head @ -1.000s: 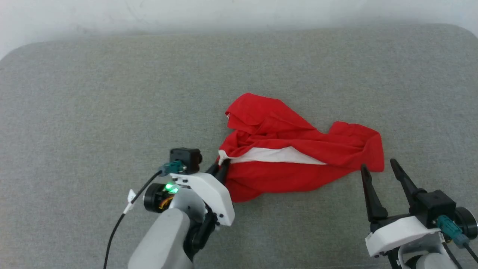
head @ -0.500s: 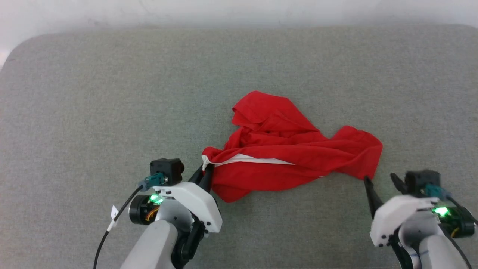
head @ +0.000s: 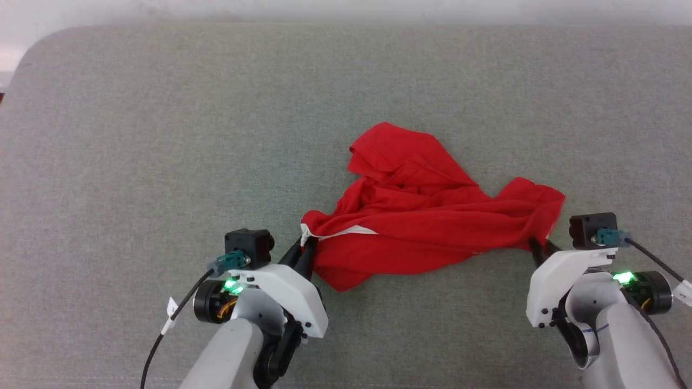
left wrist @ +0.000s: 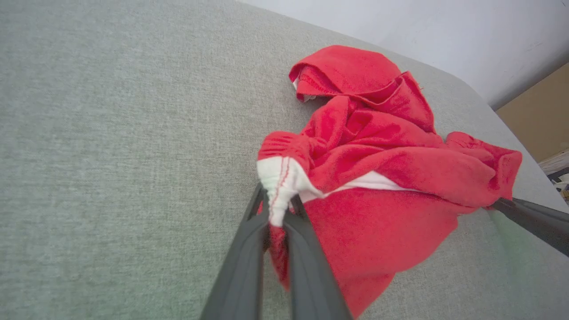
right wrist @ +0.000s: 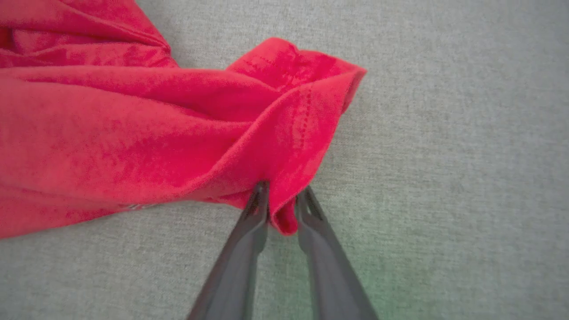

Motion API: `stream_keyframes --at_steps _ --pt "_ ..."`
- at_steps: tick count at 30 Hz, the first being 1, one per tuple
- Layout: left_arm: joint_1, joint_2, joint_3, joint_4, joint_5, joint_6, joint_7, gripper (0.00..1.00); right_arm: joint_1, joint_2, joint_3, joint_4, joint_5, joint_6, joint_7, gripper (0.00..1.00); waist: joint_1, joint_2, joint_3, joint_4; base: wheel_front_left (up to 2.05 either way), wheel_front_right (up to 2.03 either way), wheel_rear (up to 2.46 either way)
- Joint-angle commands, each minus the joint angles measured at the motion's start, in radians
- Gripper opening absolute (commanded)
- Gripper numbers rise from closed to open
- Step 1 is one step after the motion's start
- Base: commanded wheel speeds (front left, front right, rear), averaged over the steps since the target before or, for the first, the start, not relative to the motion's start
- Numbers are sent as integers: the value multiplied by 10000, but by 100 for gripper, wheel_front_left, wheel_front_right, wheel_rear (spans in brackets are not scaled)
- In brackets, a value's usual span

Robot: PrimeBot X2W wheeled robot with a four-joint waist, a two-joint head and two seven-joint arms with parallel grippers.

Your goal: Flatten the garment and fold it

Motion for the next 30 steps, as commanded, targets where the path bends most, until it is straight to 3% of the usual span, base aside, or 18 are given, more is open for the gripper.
stream_keyframes --at_steps 1,9,16,23,30 --pt "-90 17 -22 36 -26 -84 -115 0 -4 13 103 -18 97 -9 -126 0 -2 -1 -134 -8 0 0 0" --pt "80 195 -47 -284 -88 -261 -378 0 811 13 219 -1585 573 -9 -244 0 -2 -1 -820 -160 0 0 0" --pt "-751 707 125 -1786 -538 -870 364 0 570 13 553 -4226 1022 -9 1252 0 -2 -1 -854 -305 0 0 0" --pt "-3370 1495 773 -2515 -1414 -1361 2052 0 -2289 -653 1254 -5003 1327 -9 3102 0 -2 -1 214 -477 0 0 0" --pt "-6628 1621 1700 -1529 -1964 -1090 2793 0 -6320 -1156 1628 -3410 1507 -9 3681 0 -2 -1 1778 -539 0 0 0"
